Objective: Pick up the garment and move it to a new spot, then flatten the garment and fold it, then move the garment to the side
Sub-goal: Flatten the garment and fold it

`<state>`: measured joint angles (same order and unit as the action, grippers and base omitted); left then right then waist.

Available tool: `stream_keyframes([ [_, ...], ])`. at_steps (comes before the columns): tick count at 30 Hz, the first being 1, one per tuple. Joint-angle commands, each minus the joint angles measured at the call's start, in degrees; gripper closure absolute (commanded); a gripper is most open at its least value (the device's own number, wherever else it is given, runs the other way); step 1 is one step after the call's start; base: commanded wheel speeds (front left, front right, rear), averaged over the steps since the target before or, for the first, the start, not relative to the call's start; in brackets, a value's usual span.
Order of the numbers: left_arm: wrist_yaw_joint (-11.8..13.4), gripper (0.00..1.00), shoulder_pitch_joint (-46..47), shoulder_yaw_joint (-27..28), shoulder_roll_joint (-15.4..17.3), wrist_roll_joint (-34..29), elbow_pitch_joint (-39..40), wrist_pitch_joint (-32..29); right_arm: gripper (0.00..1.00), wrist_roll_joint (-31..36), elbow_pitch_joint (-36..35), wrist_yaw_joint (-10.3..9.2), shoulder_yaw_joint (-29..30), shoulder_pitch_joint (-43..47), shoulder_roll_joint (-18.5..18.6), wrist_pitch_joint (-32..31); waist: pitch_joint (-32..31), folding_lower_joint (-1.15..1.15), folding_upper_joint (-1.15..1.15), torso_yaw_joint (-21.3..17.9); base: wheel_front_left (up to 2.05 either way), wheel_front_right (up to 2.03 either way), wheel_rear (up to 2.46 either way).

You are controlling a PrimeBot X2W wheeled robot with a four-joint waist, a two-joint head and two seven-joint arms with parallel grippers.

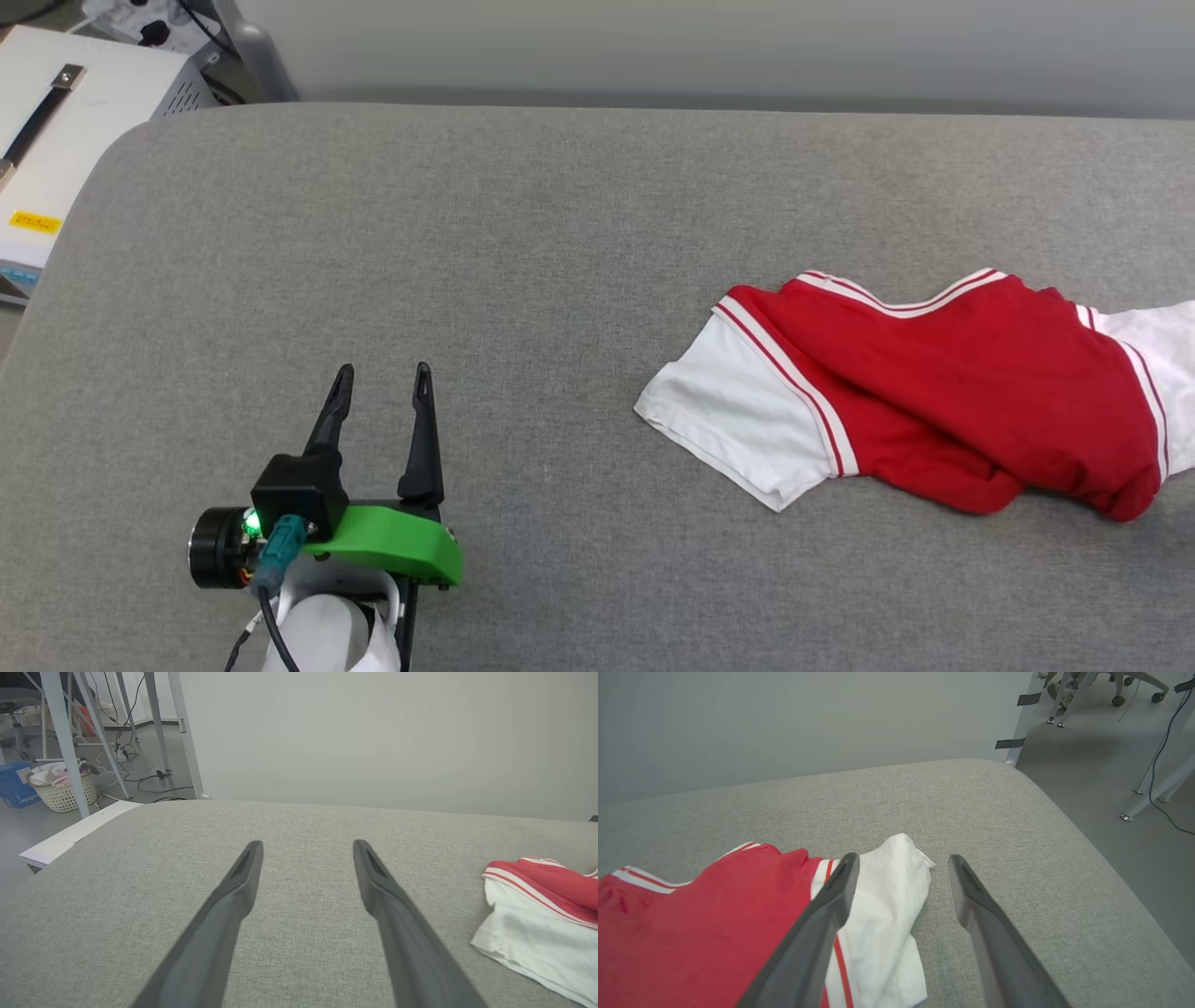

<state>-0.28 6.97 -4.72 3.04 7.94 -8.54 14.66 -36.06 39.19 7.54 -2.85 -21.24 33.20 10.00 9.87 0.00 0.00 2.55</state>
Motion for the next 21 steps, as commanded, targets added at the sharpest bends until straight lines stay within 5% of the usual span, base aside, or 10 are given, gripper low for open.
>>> stream_keyframes([
  [1,-0.4,0.0,-0.5,0.5,-0.2,-0.8,0.4,0.3,0.0,1.7,-1.4,-0.05,0.8,0.6,-0.9,1.4,-1.6,0.0,0.0,-0.9,0.0,0.0,0.0],
  [7,-1.9,0.0,0.3,2.2,-0.1,-2.2,2.2,0.3,0.0,10.3,-12.4,-0.05,6.7,3.8,-6.3,4.5,-3.7,0.0,0.0,-1.7,0.0,0.0,0.0],
  [8,-2.4,0.0,0.9,3.1,0.1,-2.8,2.9,0.3,0.0,14.6,-20.3,-0.05,8.4,7.0,-9.9,4.8,-4.3,0.0,0.0,-1.8,0.0,0.0,0.0],
  [12,-3.0,0.0,0.9,3.9,0.2,-3.3,3.7,0.3,0.0,19.0,-31.8,-0.05,8.8,10.3,-13.9,4.9,-4.9,0.0,0.0,-1.9,0.0,0.0,0.0],
  [21,-3.5,0.0,-0.5,3.7,0.0,-3.4,4.1,0.3,0.0,18.2,-42.9,-0.05,-0.4,7.1,-11.6,1.5,-5.3,0.0,0.0,0.5,0.0,0.0,0.0],
])
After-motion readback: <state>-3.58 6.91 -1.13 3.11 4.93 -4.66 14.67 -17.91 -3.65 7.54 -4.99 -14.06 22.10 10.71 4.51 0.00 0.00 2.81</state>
